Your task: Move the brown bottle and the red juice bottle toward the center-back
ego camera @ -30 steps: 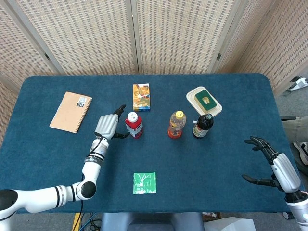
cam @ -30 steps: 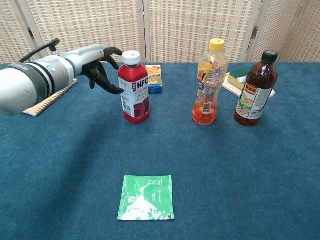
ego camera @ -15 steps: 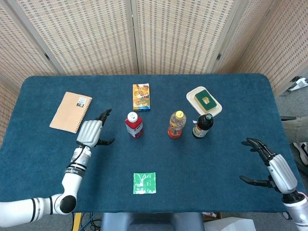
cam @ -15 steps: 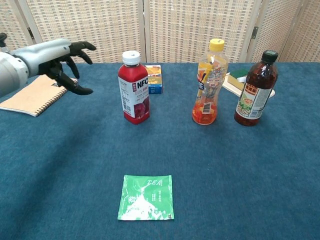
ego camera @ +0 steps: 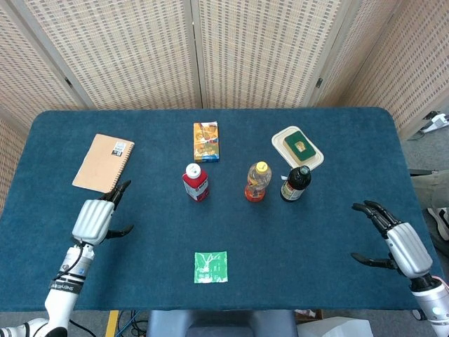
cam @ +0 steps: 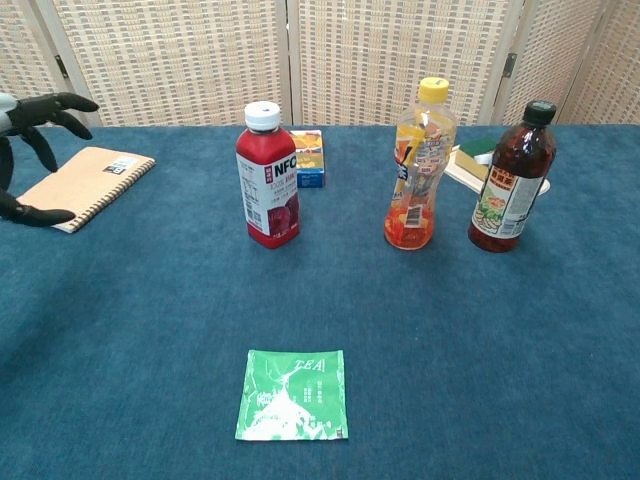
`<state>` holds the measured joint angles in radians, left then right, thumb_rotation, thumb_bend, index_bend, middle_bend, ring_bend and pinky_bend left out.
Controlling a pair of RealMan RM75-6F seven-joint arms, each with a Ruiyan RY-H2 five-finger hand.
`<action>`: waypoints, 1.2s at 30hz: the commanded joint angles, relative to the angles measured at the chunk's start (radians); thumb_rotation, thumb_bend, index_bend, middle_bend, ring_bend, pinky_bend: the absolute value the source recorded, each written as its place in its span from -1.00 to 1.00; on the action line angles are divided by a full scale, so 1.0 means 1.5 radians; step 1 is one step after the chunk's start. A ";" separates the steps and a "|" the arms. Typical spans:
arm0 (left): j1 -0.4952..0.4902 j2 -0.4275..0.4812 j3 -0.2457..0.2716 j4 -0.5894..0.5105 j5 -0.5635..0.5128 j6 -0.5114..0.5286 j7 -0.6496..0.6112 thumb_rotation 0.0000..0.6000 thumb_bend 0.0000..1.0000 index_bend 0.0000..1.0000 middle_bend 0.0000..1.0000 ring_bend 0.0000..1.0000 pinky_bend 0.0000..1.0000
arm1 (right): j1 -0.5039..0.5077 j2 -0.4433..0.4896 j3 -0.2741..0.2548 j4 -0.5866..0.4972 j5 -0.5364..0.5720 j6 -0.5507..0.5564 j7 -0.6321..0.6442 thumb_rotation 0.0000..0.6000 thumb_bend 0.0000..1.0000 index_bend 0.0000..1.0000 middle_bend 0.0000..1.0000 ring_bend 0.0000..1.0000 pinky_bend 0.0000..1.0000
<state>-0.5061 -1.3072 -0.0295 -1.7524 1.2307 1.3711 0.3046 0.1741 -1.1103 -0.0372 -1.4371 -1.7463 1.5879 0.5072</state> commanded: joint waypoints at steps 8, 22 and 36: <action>0.109 0.066 0.074 -0.007 0.161 0.113 -0.070 1.00 -0.67 -0.80 -0.67 -0.34 0.13 | 0.000 0.032 -0.001 -0.042 0.048 -0.066 -0.109 1.00 -0.93 -0.59 -0.54 -0.79 -0.36; 0.199 0.087 0.106 0.036 0.248 0.174 -0.104 1.00 -0.67 -0.74 -0.62 -0.34 0.13 | -0.009 0.042 0.001 -0.072 0.073 -0.088 -0.163 1.00 -0.93 -0.57 -0.53 -0.79 -0.35; 0.226 0.104 0.076 0.032 0.262 0.178 -0.127 1.00 -0.67 -0.70 -0.61 -0.35 0.13 | -0.017 0.041 0.003 -0.079 0.057 -0.073 -0.166 1.00 -0.93 -0.55 -0.52 -0.79 -0.36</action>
<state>-0.1675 -1.1514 0.0849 -1.7041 1.6229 1.6393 0.1148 0.1480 -1.0482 -0.0319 -1.5554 -1.6602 1.4797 0.2593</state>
